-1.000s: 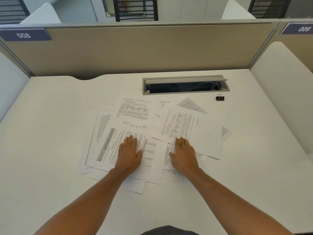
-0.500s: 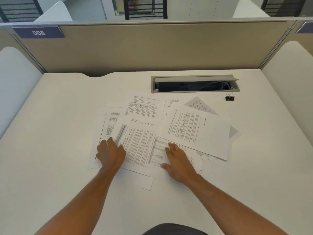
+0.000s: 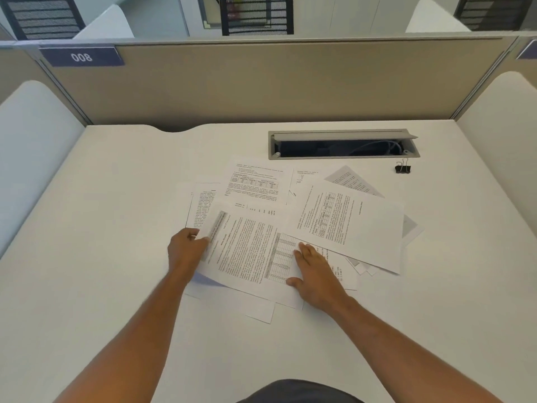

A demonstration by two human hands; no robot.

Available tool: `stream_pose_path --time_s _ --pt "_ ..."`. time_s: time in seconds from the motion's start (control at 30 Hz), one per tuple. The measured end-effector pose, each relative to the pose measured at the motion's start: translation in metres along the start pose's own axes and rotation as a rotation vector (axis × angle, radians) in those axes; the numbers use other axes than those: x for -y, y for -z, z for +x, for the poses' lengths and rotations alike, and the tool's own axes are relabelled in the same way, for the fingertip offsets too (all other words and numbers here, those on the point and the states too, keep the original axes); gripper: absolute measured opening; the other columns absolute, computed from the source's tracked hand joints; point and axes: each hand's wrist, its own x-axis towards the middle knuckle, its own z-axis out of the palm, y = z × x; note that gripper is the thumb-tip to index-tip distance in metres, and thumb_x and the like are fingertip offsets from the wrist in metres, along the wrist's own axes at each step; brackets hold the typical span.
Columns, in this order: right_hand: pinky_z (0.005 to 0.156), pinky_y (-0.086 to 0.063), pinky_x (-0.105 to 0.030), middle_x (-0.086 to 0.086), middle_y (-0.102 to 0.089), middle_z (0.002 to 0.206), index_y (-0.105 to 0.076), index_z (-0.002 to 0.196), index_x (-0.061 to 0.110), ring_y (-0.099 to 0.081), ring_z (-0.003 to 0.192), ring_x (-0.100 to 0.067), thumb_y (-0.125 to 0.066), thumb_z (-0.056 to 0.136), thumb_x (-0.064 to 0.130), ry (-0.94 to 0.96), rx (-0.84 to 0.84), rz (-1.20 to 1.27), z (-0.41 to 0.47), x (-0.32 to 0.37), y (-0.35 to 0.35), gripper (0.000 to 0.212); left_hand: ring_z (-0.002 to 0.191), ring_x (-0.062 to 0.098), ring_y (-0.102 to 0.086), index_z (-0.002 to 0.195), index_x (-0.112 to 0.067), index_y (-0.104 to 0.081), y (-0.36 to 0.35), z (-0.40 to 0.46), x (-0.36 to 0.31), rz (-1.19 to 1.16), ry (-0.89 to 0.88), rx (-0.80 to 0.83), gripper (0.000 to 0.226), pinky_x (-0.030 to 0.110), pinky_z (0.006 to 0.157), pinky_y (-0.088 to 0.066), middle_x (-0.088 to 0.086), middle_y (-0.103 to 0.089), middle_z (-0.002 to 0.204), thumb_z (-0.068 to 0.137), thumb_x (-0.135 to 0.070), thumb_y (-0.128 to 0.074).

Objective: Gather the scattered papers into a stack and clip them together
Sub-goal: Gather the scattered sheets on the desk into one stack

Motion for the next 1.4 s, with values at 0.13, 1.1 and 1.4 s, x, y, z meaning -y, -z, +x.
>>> stream_pose_path --time_s 0.13,1.1,1.4 --pt "0.124 0.002 -0.035 -0.005 0.002 0.169 -0.011 0.159 0.010 0.006 0.155 -0.020 -0.050 0.100 0.045 -0.023 -0.001 0.009 0.001 0.001 -0.001 0.079 0.083 0.024 -0.075 0.098 -0.014 -0.072 0.006 -0.009 -0.002 -0.289 -0.043 0.115 0.014 0.041 0.078 -0.061 0.006 -0.078 0.095 0.087 -0.006 -0.070" --pt "0.123 -0.016 -0.053 -0.024 -0.006 0.165 -0.016 0.157 0.008 -0.006 0.153 -0.040 -0.042 0.099 0.053 -0.372 -0.078 -0.074 0.019 -0.032 0.033 0.077 0.103 0.024 -0.065 0.137 -0.017 -0.053 -0.061 -0.064 0.005 -0.654 0.110 0.191 0.053 0.042 0.089 -0.057 -0.002 -0.068 0.110 0.092 0.011 -0.054" --pt "0.125 -0.009 -0.046 -0.021 0.006 0.166 -0.003 0.159 0.005 0.007 0.154 -0.036 -0.035 0.103 0.049 -0.382 0.072 0.200 0.019 0.046 0.014 0.077 0.109 0.029 -0.066 0.128 -0.019 -0.058 -0.084 -0.062 -0.005 -0.668 0.149 0.210 0.040 0.053 0.095 -0.055 0.001 -0.070 0.113 0.094 0.002 -0.061"
